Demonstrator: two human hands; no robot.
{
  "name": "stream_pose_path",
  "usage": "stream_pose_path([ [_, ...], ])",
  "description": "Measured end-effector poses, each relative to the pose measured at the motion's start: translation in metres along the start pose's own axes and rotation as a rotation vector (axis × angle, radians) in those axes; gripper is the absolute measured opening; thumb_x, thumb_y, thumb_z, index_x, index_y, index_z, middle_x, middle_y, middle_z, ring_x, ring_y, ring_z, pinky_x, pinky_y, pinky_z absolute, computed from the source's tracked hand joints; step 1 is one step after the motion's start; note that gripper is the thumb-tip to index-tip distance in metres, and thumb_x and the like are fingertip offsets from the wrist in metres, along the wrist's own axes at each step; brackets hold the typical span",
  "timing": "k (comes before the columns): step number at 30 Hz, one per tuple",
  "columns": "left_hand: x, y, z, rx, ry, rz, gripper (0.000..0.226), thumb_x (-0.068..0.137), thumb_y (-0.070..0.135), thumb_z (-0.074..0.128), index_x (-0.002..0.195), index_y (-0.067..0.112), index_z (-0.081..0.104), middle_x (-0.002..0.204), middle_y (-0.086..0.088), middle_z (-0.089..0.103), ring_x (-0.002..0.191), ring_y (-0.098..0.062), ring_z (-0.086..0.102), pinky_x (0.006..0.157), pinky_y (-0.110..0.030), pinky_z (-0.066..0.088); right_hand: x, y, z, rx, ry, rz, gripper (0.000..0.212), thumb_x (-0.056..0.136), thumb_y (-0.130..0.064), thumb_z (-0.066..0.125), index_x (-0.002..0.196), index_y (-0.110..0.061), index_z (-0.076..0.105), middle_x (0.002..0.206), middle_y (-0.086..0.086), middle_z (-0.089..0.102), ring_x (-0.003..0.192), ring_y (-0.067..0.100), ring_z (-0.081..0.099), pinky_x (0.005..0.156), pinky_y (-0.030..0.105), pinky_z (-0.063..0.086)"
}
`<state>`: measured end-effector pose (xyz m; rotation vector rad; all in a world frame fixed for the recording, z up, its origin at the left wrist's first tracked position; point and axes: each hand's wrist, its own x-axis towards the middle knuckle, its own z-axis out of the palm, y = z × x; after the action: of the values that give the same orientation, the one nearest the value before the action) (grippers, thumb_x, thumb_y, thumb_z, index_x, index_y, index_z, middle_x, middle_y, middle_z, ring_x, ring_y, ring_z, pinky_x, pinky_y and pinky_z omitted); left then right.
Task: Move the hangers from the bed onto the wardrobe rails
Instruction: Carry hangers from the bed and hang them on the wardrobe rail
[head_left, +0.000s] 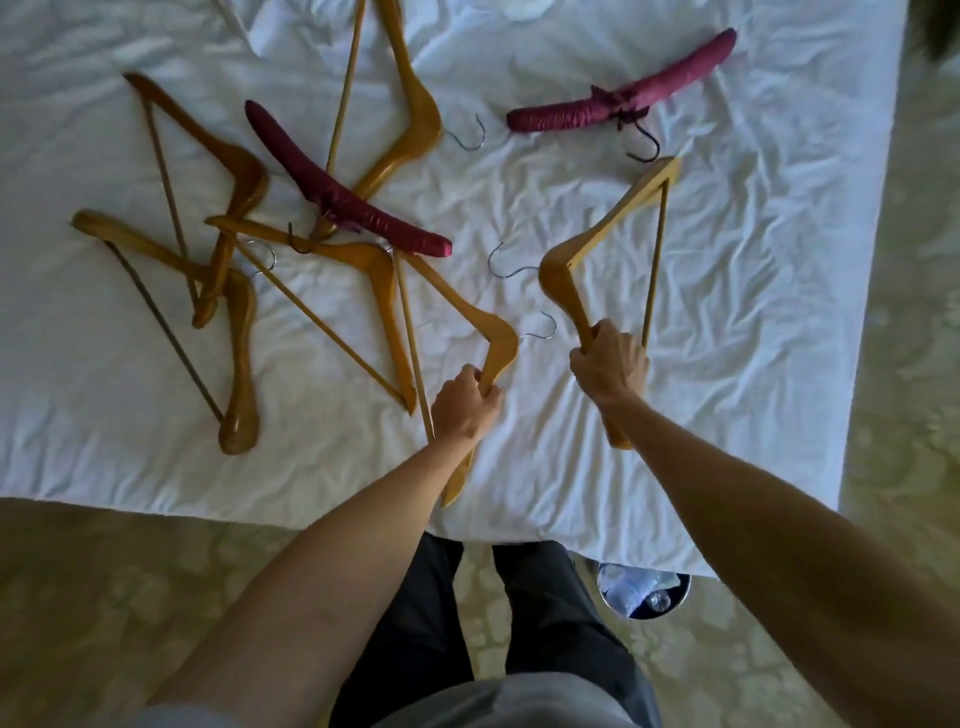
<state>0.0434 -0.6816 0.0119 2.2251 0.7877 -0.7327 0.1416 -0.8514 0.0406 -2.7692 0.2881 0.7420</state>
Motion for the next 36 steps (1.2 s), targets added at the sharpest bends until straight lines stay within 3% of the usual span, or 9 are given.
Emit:
stream_pose_path([
  [3, -0.03, 0.009, -0.029, -0.015, -0.035, 0.072, 0.03, 0.097, 0.037, 0.054, 0.117, 0.015, 0.06, 0.097, -0.007, 0.072, 0.091, -0.03, 0.068, 0.079, -0.041, 0.055, -0.05, 0.005, -0.016, 0.049, 0.027, -0.011, 0.023, 0.086, -0.026, 0.059, 0.103, -0.01, 0.059, 0.084, 0.012, 0.065, 0.085, 0.039, 0.064, 0.069, 0.035, 0.038],
  [8, -0.091, 0.016, -0.073, -0.136, -0.001, 0.05, 0.027, 0.094, 0.039, 0.052, 0.104, 0.016, 0.063, 0.087, -0.002, 0.07, 0.083, -0.025, 0.069, 0.073, -0.036, 0.054, -0.128, 0.009, -0.054, 0.245, 0.125, 0.013, 0.017, 0.081, -0.031, 0.063, 0.084, -0.014, 0.06, 0.068, 0.004, 0.063, 0.068, 0.031, 0.062, 0.066, 0.04, 0.05],
  [13, -0.143, 0.007, -0.094, -0.436, 0.123, -0.049, 0.025, 0.088, 0.045, 0.055, 0.086, 0.021, 0.062, 0.068, -0.001, 0.069, 0.06, -0.021, 0.07, 0.063, -0.04, 0.062, -0.178, 0.008, -0.092, 0.39, 0.079, -0.131, 0.022, 0.08, -0.025, 0.068, 0.066, -0.018, 0.053, 0.052, -0.003, 0.052, 0.048, 0.014, 0.052, 0.046, 0.024, 0.032],
  [16, -0.177, 0.002, -0.1, -0.569, 0.226, -0.069, 0.035, 0.096, 0.037, 0.06, 0.085, 0.005, 0.067, 0.057, -0.002, 0.065, 0.042, -0.007, 0.06, 0.048, -0.02, 0.052, -0.202, -0.003, -0.106, 0.476, 0.001, -0.244, 0.022, 0.076, -0.026, 0.068, 0.065, -0.011, 0.055, 0.057, 0.012, 0.061, 0.052, 0.028, 0.06, 0.045, 0.031, 0.044],
  [18, -0.198, -0.005, -0.101, -0.649, 0.291, -0.093, 0.04, 0.098, 0.039, 0.06, 0.083, 0.003, 0.068, 0.058, -0.005, 0.066, 0.045, -0.008, 0.061, 0.05, -0.014, 0.049, -0.214, -0.015, -0.111, 0.535, -0.052, -0.322, 0.024, 0.072, -0.029, 0.066, 0.068, -0.007, 0.06, 0.06, 0.015, 0.064, 0.057, 0.033, 0.064, 0.052, 0.042, 0.053],
  [21, -0.233, -0.028, -0.102, -0.749, 0.409, -0.135, 0.039, 0.098, 0.041, 0.06, 0.075, 0.009, 0.067, 0.058, -0.004, 0.067, 0.052, -0.012, 0.063, 0.063, -0.026, 0.054, -0.24, -0.041, -0.108, 0.517, -0.15, -0.484, 0.025, 0.071, -0.033, 0.065, 0.073, -0.008, 0.064, 0.064, 0.015, 0.067, 0.06, 0.032, 0.066, 0.057, 0.046, 0.057],
  [30, -0.334, -0.142, -0.117, -1.037, 0.783, -0.277, 0.035, 0.094, 0.032, 0.064, 0.063, 0.016, 0.062, 0.052, 0.001, 0.062, 0.051, -0.015, 0.061, 0.067, -0.039, 0.058, -0.356, -0.13, -0.044, 0.361, -0.393, -0.887, 0.016, 0.082, -0.023, 0.067, 0.082, -0.007, 0.066, 0.07, 0.015, 0.067, 0.063, 0.028, 0.067, 0.062, 0.039, 0.059],
  [33, -0.369, -0.187, -0.123, -1.113, 0.909, -0.331, 0.034, 0.096, 0.033, 0.063, 0.068, 0.014, 0.063, 0.054, 0.001, 0.062, 0.049, -0.009, 0.061, 0.056, -0.03, 0.055, -0.406, -0.159, -0.012, 0.313, -0.471, -0.989, 0.013, 0.085, -0.018, 0.066, 0.082, -0.005, 0.066, 0.07, 0.014, 0.067, 0.064, 0.028, 0.067, 0.061, 0.032, 0.056],
  [36, -0.399, -0.244, -0.126, -1.213, 1.006, -0.394, 0.031, 0.098, 0.034, 0.062, 0.071, 0.02, 0.062, 0.06, 0.002, 0.063, 0.051, -0.004, 0.06, 0.057, -0.021, 0.051, -0.462, -0.19, 0.031, 0.244, -0.541, -1.068, 0.015, 0.087, -0.018, 0.068, 0.081, -0.004, 0.067, 0.07, 0.01, 0.068, 0.065, 0.025, 0.068, 0.064, 0.033, 0.058],
])
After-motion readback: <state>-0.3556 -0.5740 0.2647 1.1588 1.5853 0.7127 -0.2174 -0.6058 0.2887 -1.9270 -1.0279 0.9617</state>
